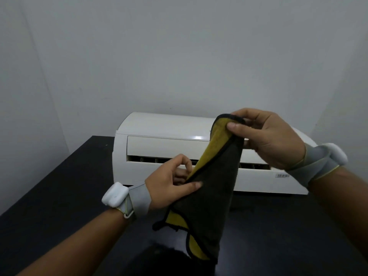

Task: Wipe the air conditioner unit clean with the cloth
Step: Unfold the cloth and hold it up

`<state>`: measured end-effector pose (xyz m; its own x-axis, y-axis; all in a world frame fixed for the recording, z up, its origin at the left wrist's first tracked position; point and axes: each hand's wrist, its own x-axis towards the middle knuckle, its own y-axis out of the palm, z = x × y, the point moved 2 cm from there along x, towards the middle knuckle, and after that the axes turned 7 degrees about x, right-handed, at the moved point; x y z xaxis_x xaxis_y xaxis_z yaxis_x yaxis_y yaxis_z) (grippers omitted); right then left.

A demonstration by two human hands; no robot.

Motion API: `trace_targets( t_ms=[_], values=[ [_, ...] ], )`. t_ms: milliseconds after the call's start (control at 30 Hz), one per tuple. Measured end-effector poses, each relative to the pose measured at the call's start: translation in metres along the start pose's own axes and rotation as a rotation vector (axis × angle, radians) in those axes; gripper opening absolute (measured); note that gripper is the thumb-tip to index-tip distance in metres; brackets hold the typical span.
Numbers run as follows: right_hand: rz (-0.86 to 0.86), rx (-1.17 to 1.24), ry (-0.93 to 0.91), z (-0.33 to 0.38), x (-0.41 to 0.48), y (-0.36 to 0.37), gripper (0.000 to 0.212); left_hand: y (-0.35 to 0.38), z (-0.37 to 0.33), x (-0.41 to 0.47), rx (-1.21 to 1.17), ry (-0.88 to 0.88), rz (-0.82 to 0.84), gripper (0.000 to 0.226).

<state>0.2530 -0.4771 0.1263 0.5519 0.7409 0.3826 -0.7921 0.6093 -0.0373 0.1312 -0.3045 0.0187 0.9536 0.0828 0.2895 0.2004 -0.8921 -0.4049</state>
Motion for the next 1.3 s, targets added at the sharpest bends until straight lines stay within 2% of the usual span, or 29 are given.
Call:
trace_targets(
  t_ms=[100,167,300,367,567,667,767,867,967,1100,1200,1300],
  values=[
    [-0.094,-0.232,-0.055,0.017,0.004,-0.009,0.012,-0.010,-0.007,-0.002,0.199,0.093,-0.100,0.020],
    [-0.113,-0.394,-0.098,0.024,0.005,-0.011,0.006,-0.015,-0.010,-0.004,0.318,0.126,-0.102,0.014],
    [-0.028,-0.973,-0.239,0.029,0.003,-0.010,0.014,-0.020,-0.014,-0.006,0.365,0.112,-0.026,0.013],
    [0.033,-1.129,-0.256,0.028,0.001,-0.008,0.020,-0.019,-0.018,-0.007,0.337,0.122,-0.023,0.014],
    [0.108,-1.080,-0.160,0.021,0.000,0.007,0.018,-0.014,-0.039,0.000,0.364,0.206,-0.087,0.014],
    [0.065,-0.989,-0.153,0.019,0.001,0.014,0.010,-0.011,-0.051,0.005,0.367,0.257,-0.088,0.013],
    [-0.003,-0.968,-0.153,0.016,0.002,0.019,0.024,-0.008,-0.060,0.008,0.337,0.271,-0.057,0.011],
    [-0.053,-1.005,-0.159,0.014,0.004,0.023,0.025,-0.006,-0.065,0.010,0.326,0.270,-0.039,0.008],
    [-0.084,-0.952,-0.131,0.013,0.005,0.024,0.025,-0.003,-0.070,0.010,0.416,0.349,0.005,0.008],
    [0.017,-0.804,-0.045,0.008,0.004,0.028,0.027,-0.007,-0.069,0.016,0.578,0.369,-0.031,0.011],
    [0.080,-0.884,-0.085,0.005,0.000,0.027,0.028,-0.017,-0.067,0.019,0.586,0.352,-0.116,0.010],
    [0.163,-1.043,-0.094,0.000,-0.002,0.024,0.028,-0.026,-0.070,0.022,0.590,0.352,-0.131,0.010]
  ],
)
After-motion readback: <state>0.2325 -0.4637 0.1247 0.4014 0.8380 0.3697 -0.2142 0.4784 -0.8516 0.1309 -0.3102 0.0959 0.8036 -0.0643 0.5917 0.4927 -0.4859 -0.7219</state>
